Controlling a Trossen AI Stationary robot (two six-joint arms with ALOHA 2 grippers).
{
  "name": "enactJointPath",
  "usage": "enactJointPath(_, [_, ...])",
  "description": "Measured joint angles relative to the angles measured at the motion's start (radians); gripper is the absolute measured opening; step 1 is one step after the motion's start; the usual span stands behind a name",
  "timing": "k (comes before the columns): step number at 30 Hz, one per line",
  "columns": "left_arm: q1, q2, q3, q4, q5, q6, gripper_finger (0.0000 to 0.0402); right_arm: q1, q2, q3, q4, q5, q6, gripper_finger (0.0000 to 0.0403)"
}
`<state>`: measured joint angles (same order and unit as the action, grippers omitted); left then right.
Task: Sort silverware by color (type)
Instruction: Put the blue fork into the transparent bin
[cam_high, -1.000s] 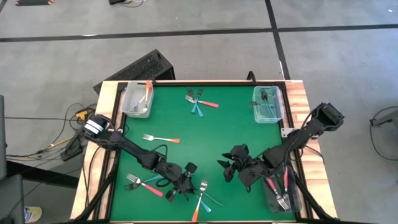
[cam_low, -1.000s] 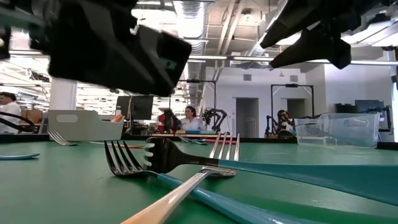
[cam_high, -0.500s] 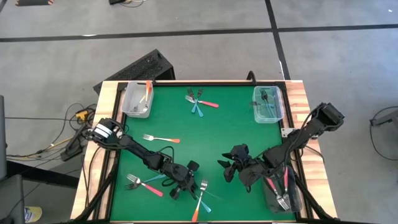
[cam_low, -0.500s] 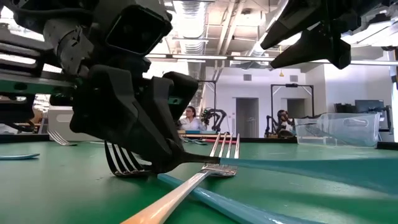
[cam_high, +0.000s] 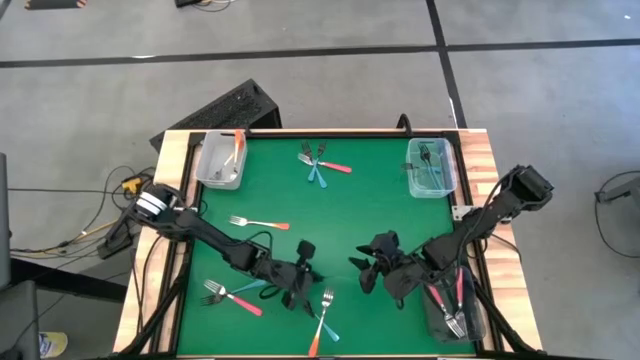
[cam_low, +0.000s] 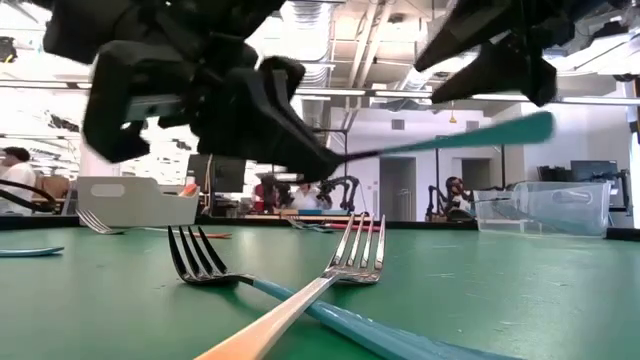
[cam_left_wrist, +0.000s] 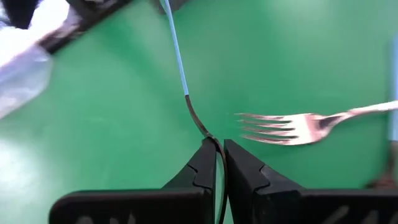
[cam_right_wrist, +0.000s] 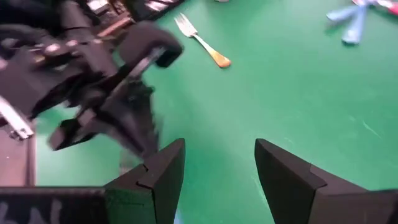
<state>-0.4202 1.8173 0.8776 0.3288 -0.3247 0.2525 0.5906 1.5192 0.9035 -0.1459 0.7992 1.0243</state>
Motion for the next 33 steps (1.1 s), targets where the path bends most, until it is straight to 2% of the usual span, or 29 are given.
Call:
enactJointPath(3, [0.004, -0.033, 0.000, -0.019, -0.031, 0.019, 0.0002, -0.014, 0.009, 0.000, 0.096, -0.048, -0.146, 0.0218])
enactJointPath(7, [0.027, -0.061, 0.000, -0.017, 0.005, -0.024, 0.0002, -0.041, 0.052, 0.001, 0.199, -0.120, -0.502, 0.0218])
enactJointPath(12, [0.087, -0.072, 0.024, -0.055, 0.117, -0.240, 0.0006, -0.065, 0.098, 0.067, 0.162, -0.171, -0.763, 0.0218])
enactJointPath(16, [0.133, -0.067, 0.037, -0.096, 0.168, -0.326, 0.0006, -0.079, 0.137, 0.151, 0.059, -0.171, -0.909, 0.0218])
enactJointPath(25, [0.209, -0.066, 0.037, -0.092, 0.234, -0.546, 0.0006, -0.134, 0.279, 0.310, -0.261, -0.171, -0.924, 0.0186])
enactJointPath(30, [0.239, -0.066, 0.037, -0.078, 0.284, -0.590, 0.0007, -0.151, 0.323, 0.358, -0.389, -0.168, -0.877, 0.0152])
enactJointPath(33, [0.253, -0.066, 0.037, -0.066, 0.327, -0.590, 0.0007, -0.162, 0.337, 0.365, -0.402, -0.163, -0.875, 0.0125])
